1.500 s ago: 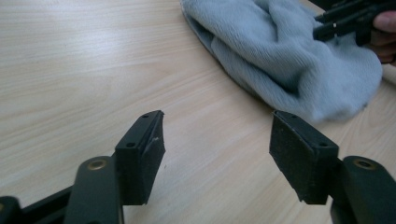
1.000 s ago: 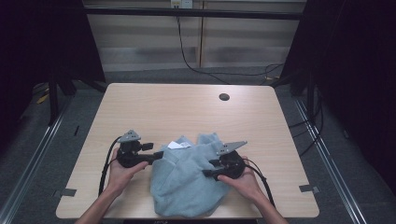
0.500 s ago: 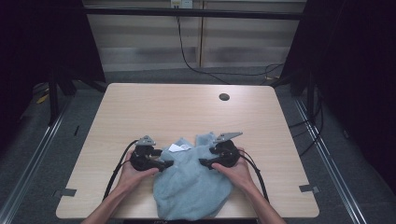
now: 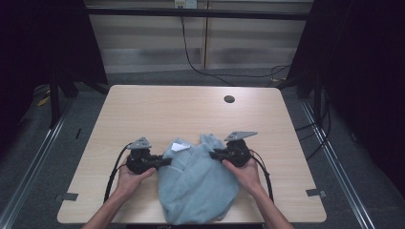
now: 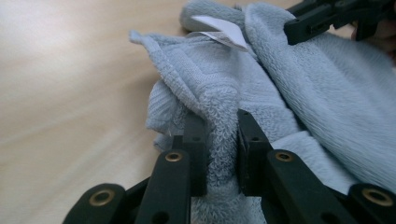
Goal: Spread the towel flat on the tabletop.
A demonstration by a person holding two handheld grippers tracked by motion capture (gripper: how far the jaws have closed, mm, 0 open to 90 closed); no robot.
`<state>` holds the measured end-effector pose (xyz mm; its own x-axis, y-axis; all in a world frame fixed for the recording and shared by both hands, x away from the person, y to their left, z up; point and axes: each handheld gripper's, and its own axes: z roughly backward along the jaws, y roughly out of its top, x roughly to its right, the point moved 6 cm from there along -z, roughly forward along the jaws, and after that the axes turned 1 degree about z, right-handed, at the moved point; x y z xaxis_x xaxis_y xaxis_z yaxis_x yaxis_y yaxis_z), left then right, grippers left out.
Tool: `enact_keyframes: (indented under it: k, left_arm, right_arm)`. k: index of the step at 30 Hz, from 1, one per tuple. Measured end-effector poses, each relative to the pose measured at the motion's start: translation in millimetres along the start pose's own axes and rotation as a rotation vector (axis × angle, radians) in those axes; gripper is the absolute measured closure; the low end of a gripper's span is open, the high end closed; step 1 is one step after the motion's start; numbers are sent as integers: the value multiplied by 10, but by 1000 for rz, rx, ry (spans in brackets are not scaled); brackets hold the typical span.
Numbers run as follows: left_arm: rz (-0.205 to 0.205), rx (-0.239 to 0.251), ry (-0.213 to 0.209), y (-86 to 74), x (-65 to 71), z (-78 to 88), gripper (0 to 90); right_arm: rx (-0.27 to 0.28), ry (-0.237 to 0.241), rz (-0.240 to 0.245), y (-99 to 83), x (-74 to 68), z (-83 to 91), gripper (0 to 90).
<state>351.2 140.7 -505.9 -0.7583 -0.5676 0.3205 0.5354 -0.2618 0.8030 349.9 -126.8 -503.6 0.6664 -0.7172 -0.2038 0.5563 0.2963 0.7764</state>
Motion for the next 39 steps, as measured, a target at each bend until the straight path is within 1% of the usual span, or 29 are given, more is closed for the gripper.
enact_keyframes:
  k: [1,2,4,5,6,8,9,11,12,13,14,16,19,20,21,22,23,24,25,26,27,28,29,30,32,33,34,36,39]
  left_arm:
    - [14,21,13,44,-34,68,772]
    - [27,41,22,97,-65,139,772]
    - [46,106,52,218,-131,300,773]
    - [57,129,60,272,-162,373,775]
    - [56,149,70,324,-194,441,775]
    - [65,176,102,421,-246,544,777]
    - [66,187,116,474,-269,589,778]
    - [64,210,150,599,-315,683,777]
    - [67,228,159,675,-334,735,778]
    - [68,247,166,758,-346,789,778]
    - [61,266,179,849,-351,842,778]
    - [43,302,196,1049,-344,949,779]
    - [17,355,227,1364,-314,1103,779]
    - [5,370,234,1462,-302,1159,779]
    - [-7,386,244,1550,-294,1215,779]
    - [-30,426,266,1694,-263,1307,778]
    - [-30,426,266,1694,-263,1307,777]
    - [-43,440,274,1730,-251,1336,777]
    - [-49,439,273,1725,-238,1342,776]
    - [-58,428,290,1681,-230,1315,774]
    - [-65,413,305,1599,-230,1269,773]
    - [-63,396,297,1486,-240,1213,772]
    - [-45,386,288,1349,-260,1140,772]
    - [-26,360,287,1187,-289,1061,772]
    - [2,297,277,841,-350,896,773]
    - [24,278,271,671,-370,829,773]
    - [47,256,254,518,-379,774,772]
    - [80,218,238,267,-370,705,772]
    - [82,162,225,-26,-282,663,767]
  right_arm:
    - [40,-24,-3,87,68,126,790]
    - [40,-24,-3,87,68,126,790]
    - [92,-35,-26,175,141,259,791]
    - [131,-65,-35,272,219,379,792]
    - [131,-65,-35,272,219,379,792]
    - [158,-86,-38,398,290,494,794]
    - [170,-107,-36,474,322,556,795]
    - [205,-129,-26,652,369,683,795]
    - [223,-136,-29,747,387,748,796]
    - [259,-143,-17,948,415,861,796]
    - [259,-143,-17,948,415,861,796]
    - [286,-159,5,1168,410,952,797]
    - [323,-186,44,1537,375,1085,799]
    - [352,-199,62,1786,362,1185,799]
    - [352,-199,62,1786,362,1185,799]
    - [399,-207,81,2015,342,1292,799]
    - [399,-207,81,2015,342,1292,799]
    - [428,-204,91,2105,323,1346,798]
    - [453,-202,95,2167,297,1386,797]
    - [467,-204,99,2193,273,1403,797]
    - [459,-208,110,2176,247,1393,797]
    - [445,-208,121,2113,228,1359,798]
    - [422,-204,125,2003,216,1301,798]
    - [391,-204,127,1854,214,1225,799]
    - [313,-193,119,1458,234,1049,801]
    - [275,-188,112,1240,248,969,801]
    - [253,-174,95,1028,259,906,801]
    - [213,-142,58,618,244,818,801]
    - [165,-112,38,115,134,784,794]
